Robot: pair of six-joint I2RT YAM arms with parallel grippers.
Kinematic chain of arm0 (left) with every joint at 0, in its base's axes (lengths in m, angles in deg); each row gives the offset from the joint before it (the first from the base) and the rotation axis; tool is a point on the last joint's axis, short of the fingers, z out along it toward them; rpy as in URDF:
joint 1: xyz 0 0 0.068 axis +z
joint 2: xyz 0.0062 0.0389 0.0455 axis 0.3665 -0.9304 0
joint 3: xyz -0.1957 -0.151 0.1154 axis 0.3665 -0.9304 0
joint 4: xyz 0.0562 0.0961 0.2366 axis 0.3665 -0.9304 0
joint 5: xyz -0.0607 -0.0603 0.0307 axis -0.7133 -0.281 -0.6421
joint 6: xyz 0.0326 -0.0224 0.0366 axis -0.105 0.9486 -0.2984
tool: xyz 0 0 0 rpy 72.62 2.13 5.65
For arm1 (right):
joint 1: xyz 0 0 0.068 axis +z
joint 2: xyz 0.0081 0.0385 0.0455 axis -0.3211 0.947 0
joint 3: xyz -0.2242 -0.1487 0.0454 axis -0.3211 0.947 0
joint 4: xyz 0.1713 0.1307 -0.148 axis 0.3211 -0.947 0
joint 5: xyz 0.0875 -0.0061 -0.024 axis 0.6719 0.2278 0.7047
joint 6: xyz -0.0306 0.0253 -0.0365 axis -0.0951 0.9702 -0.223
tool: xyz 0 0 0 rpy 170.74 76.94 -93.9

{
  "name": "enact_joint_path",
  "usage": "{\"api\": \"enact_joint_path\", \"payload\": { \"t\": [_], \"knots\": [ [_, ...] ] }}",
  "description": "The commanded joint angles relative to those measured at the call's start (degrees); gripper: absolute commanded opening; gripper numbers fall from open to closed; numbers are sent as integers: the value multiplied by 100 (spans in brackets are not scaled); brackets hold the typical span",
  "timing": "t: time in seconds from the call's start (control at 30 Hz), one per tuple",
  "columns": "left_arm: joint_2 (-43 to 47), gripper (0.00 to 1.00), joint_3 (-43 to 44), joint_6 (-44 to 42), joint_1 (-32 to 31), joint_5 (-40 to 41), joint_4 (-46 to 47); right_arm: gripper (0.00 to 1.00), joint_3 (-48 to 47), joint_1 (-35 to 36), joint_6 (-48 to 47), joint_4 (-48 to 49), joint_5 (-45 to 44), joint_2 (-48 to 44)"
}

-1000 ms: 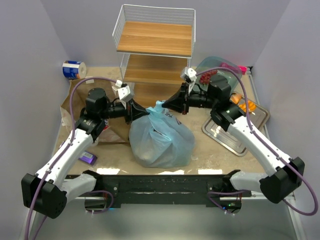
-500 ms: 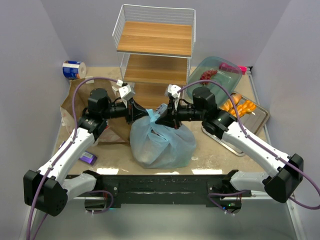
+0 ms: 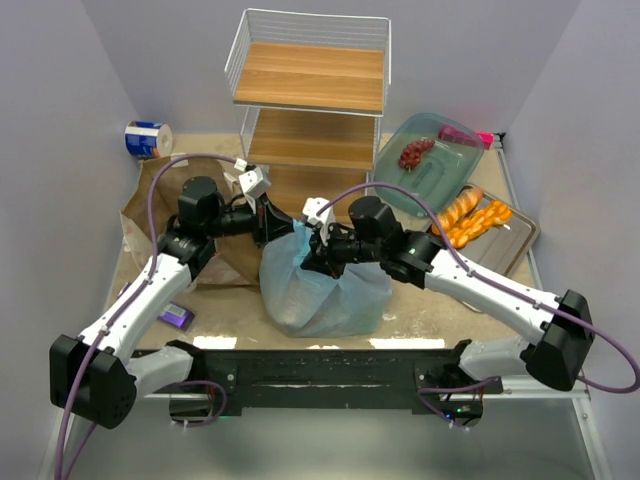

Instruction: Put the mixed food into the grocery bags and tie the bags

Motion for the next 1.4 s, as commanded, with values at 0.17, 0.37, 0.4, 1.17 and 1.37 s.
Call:
{"api": "enact_joint_path", "payload": {
  "t": [0.17,0.37,0.4,1.17,1.37],
  "knots": [
    [171,8,-71,120,52,224,-83,0,130,235,-362,-88,-1251,10],
    [557,49,-89,137,105,741,-829,0,218,243,-406,35,-1234,-69],
    [689,51,-89,155,157,751,-883,0,218,243,-415,44,-1225,-78],
    [295,100,148,612,52,259,-366,0,174,252,-459,79,-1014,-34],
    [-65,100,131,806,-141,232,-13,0,148,243,-485,44,-996,-17]
  ]
}}
